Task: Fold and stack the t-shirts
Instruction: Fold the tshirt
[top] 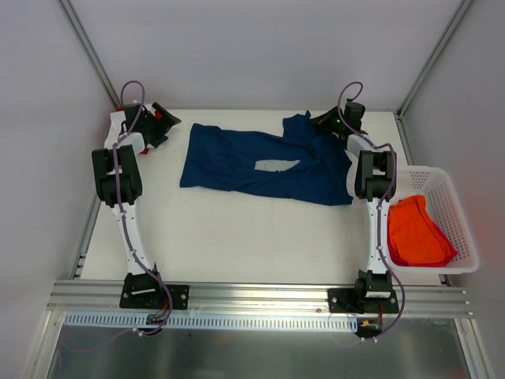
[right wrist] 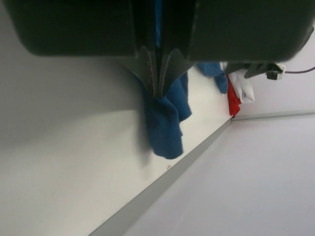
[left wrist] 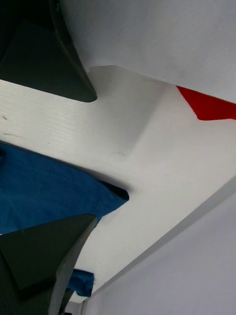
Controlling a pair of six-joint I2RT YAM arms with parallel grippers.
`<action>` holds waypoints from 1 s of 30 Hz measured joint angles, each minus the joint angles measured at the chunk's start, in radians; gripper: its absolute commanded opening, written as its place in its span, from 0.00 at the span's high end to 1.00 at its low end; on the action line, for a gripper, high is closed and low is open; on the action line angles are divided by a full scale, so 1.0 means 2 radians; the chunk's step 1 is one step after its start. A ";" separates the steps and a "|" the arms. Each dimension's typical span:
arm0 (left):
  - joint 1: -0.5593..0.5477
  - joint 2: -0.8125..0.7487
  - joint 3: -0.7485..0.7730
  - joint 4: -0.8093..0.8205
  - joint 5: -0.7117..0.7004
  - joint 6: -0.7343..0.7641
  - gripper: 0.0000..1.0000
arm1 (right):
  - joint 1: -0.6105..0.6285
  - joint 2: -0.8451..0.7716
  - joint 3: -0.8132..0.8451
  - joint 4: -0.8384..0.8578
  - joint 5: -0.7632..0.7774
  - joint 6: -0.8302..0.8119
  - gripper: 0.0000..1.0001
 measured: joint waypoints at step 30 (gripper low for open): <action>-0.038 0.110 0.152 -0.007 0.136 -0.062 0.12 | -0.017 -0.107 -0.130 0.018 -0.032 -0.022 1.00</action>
